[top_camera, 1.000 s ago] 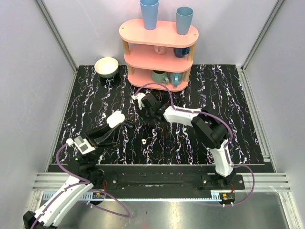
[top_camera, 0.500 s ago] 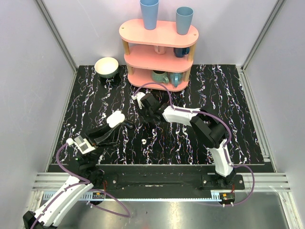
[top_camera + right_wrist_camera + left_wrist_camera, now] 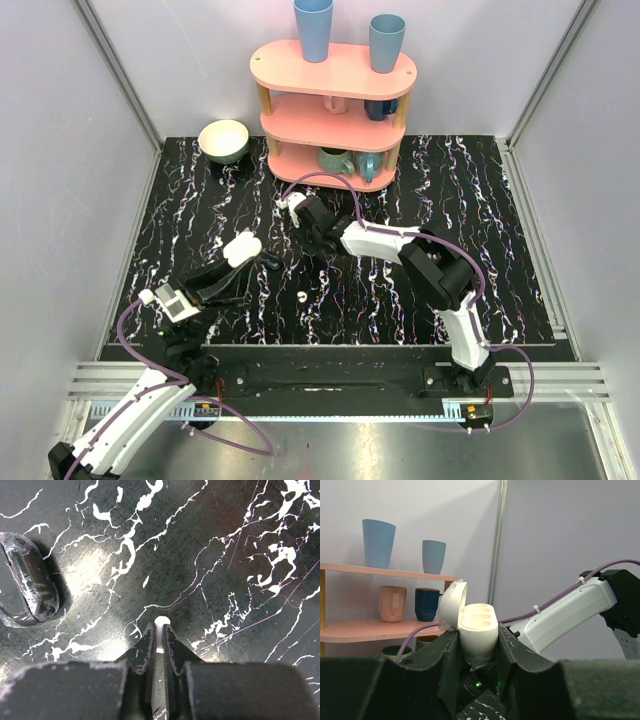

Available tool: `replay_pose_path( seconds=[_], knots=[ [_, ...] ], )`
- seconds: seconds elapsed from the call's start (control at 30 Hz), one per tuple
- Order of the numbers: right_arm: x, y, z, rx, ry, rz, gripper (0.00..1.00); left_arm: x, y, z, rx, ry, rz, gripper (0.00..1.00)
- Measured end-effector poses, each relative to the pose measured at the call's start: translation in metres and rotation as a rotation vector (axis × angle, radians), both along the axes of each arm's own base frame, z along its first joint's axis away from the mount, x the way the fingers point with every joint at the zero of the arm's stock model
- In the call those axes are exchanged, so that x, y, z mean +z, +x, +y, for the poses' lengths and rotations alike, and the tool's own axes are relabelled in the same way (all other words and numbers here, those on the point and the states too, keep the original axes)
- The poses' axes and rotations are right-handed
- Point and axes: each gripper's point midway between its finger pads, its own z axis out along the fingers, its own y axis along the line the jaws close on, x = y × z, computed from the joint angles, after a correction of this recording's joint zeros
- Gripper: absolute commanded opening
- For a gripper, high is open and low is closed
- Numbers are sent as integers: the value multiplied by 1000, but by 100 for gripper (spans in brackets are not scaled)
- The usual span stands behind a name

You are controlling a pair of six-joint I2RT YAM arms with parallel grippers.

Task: Insert the wireless bluetooth earbuds into the charging case
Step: Pick up the left earbud from the center of the board, then insert the left earbud into the left side groove of the charging case.

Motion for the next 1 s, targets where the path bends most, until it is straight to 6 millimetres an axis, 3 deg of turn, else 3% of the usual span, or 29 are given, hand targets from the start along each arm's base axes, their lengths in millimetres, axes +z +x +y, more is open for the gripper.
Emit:
replay_pose_path(
  seconds=[0.17, 0.3, 0.6, 1.0],
  knots=[
    [3, -3, -2, -2, 1, 5, 7, 0, 0, 0, -2, -2, 4, 0],
    [22, -14, -11, 5, 18, 7, 7, -2, 1, -1, -2, 2, 11, 0],
    [123, -63, -29, 151, 195, -75, 0, -4, 2, -2, -9, 8, 21, 0],
    [219, -112, -59, 287, 345, -218, 0, -17, 3, -17, -53, 75, 40, 0]
  ],
)
